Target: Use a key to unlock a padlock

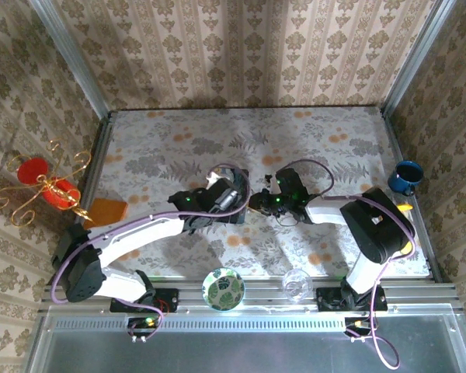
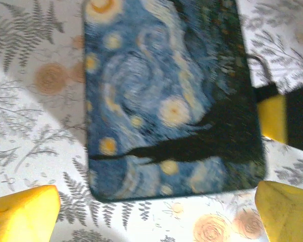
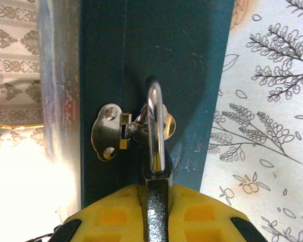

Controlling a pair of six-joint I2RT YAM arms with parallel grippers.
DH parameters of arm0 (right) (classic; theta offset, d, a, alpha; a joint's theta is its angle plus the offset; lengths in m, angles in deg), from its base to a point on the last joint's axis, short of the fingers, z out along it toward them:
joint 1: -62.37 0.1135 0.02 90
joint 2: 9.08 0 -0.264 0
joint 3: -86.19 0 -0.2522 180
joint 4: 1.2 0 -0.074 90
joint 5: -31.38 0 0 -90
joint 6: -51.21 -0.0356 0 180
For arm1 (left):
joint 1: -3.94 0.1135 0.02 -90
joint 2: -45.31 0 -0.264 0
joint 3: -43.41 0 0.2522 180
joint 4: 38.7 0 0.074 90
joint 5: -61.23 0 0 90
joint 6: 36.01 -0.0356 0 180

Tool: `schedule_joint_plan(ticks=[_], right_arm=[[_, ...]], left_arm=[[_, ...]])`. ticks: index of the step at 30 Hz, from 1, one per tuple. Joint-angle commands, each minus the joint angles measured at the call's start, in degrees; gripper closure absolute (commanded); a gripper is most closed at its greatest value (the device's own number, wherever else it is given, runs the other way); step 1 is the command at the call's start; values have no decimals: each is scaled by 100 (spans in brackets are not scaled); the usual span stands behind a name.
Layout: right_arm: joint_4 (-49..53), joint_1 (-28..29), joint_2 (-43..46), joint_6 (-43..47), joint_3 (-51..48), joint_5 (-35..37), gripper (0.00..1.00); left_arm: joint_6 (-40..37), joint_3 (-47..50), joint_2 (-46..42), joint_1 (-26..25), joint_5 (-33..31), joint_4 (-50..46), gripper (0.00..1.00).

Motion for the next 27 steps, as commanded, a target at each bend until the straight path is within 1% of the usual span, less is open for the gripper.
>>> schedule_joint_plan(ticks=[1, 3, 6, 10, 14, 21, 24, 27], right_arm=[[-643, -13, -49, -262, -146, -124, 100], [-663, -14, -24, -276, -231, -71, 100], [-747, -14, -9, -316, -289, -53, 100], [-830, 8, -6, -380, -283, -56, 100], [-766, 30, 38, -372, -248, -52, 100], [-473, -70, 197, -185, -407, -35, 100], [-455, -141, 256, -116, -493, -98, 100], [-254, -146, 302, 144, -447, -250, 100]], left_arm=[[41, -95, 330, -322, -299, 108, 0], [-49, -261, 550, -550, -467, 0, 0], [-53, -546, 951, -686, -855, -340, 0], [-8, -803, 1448, -691, -1192, -614, 0], [160, -1038, 1768, -590, -1487, -1144, 0], [373, -583, 1634, -162, -1608, -1493, 0], [378, -367, 1452, -2, -1548, -1383, 0], [370, -254, 1302, 110, -1421, -1168, 0]])
